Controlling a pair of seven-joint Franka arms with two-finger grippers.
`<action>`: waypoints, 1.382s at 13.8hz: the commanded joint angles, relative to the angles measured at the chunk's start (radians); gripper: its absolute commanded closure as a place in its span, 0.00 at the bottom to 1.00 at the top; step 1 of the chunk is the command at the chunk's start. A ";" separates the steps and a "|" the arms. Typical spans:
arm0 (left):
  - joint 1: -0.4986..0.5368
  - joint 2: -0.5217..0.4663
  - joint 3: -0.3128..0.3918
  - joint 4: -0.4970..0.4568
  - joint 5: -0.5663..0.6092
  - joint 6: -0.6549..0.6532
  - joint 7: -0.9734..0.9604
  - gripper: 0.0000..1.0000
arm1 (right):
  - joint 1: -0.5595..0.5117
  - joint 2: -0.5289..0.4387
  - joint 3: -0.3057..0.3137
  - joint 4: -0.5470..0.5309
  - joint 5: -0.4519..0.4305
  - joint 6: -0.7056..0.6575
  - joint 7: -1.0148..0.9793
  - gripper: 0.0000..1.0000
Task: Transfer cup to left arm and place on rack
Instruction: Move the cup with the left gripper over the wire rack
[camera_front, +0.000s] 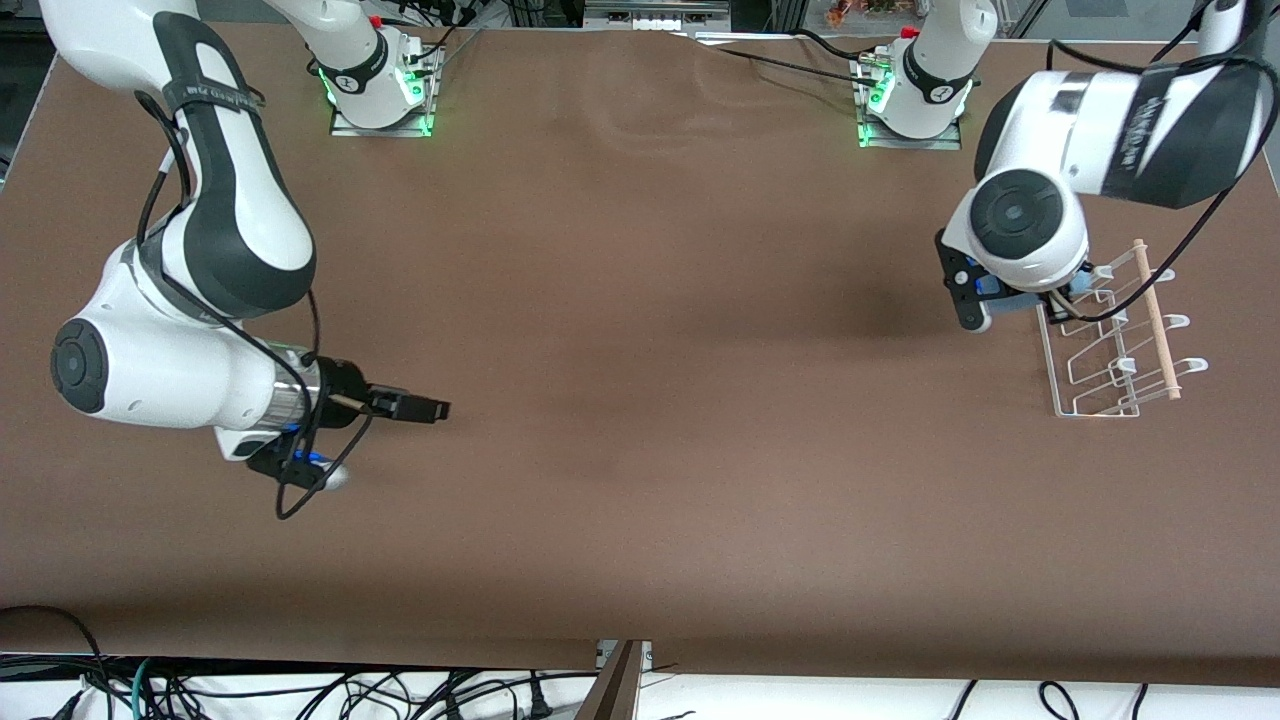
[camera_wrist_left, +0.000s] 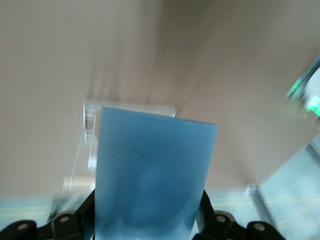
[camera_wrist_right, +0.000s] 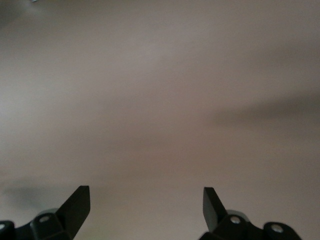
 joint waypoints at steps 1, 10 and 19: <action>-0.005 -0.022 -0.006 -0.147 0.244 -0.008 -0.103 1.00 | -0.006 -0.060 -0.059 -0.069 -0.112 -0.025 -0.020 0.00; 0.065 -0.165 -0.056 -0.718 0.773 0.133 -0.344 1.00 | -0.020 -0.244 -0.163 -0.162 -0.344 -0.110 -0.261 0.00; 0.090 -0.128 -0.024 -0.840 0.881 0.142 -0.638 1.00 | -0.084 -0.476 -0.088 -0.244 -0.377 -0.142 -0.264 0.00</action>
